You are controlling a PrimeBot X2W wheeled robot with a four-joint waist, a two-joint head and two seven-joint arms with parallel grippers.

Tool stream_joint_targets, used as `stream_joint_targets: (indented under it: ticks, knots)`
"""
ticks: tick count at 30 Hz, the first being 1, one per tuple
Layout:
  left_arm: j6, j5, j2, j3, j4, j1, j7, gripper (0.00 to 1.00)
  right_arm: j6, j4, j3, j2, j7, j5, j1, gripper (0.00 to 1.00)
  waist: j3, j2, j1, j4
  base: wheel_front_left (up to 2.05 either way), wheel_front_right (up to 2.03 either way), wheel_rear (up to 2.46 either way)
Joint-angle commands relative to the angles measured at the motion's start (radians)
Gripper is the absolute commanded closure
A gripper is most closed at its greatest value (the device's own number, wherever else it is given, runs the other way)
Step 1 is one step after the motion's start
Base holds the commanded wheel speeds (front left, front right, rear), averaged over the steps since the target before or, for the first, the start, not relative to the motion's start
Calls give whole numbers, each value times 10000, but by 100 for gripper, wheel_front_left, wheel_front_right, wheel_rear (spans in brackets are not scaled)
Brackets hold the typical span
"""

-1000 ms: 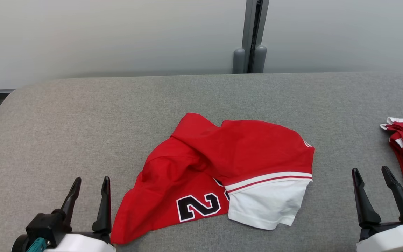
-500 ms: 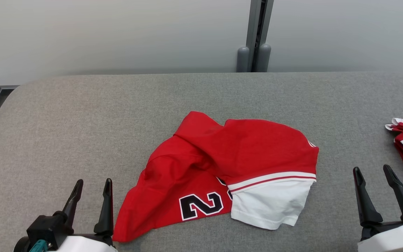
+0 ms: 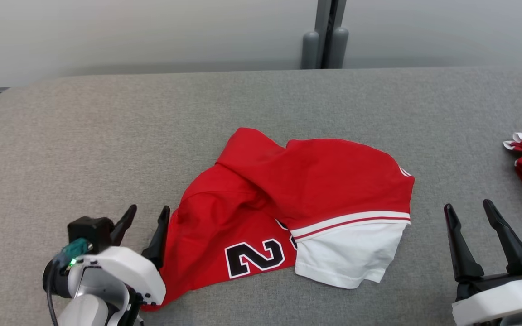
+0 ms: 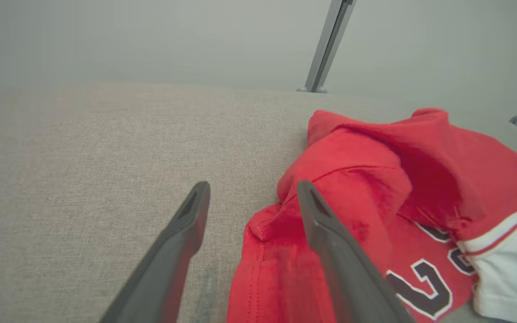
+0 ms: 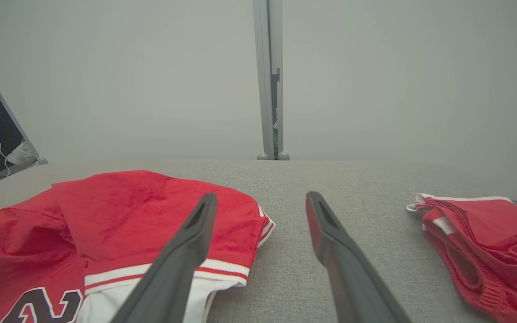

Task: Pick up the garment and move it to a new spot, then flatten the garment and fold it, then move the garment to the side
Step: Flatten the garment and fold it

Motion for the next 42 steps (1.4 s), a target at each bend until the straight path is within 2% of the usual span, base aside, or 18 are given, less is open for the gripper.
stream_joint_targets:
  ticks: [1,14,15,16,17,22,27,36,42]
  knots:
    - [-208,-127,-1,-75,502,-406,201,0,-3,-20,27,-31,-37,27,-149,0,213,0,0,-162,0,0,0]
    - [-1268,128,-319,-1234,4281,-1914,1450,0,-3,371,100,15,-213,90,-436,0,679,0,0,-485,0,0,0]
    - [-1379,107,-353,-1325,4473,-1930,1507,25,-3,389,102,22,-225,86,-450,0,688,0,0,-496,0,0,0]
    - [-1415,141,-384,-1382,4592,-1954,1428,85,-3,403,95,26,-234,81,-454,0,693,0,0,-504,0,0,0]
    - [-1465,192,-409,-1461,4735,-1999,1438,100,-3,421,71,23,-252,85,-466,0,694,0,0,-506,0,0,0]
    - [-1494,297,-400,-1550,4937,-2008,1125,100,-3,462,41,35,-285,59,-455,0,658,0,0,-497,0,0,0]
    - [-1226,328,-154,-1278,4486,-2089,442,100,-3,468,-43,66,-304,41,-345,0,579,0,0,-444,0,0,0]
    - [-441,257,395,-445,2260,-1901,-724,100,-3,538,-173,109,-295,84,-214,0,322,0,0,-259,0,0,0]
    - [100,91,741,86,280,-1449,-859,100,-3,578,-222,121,-248,85,-121,0,122,0,0,-173,0,0,0]
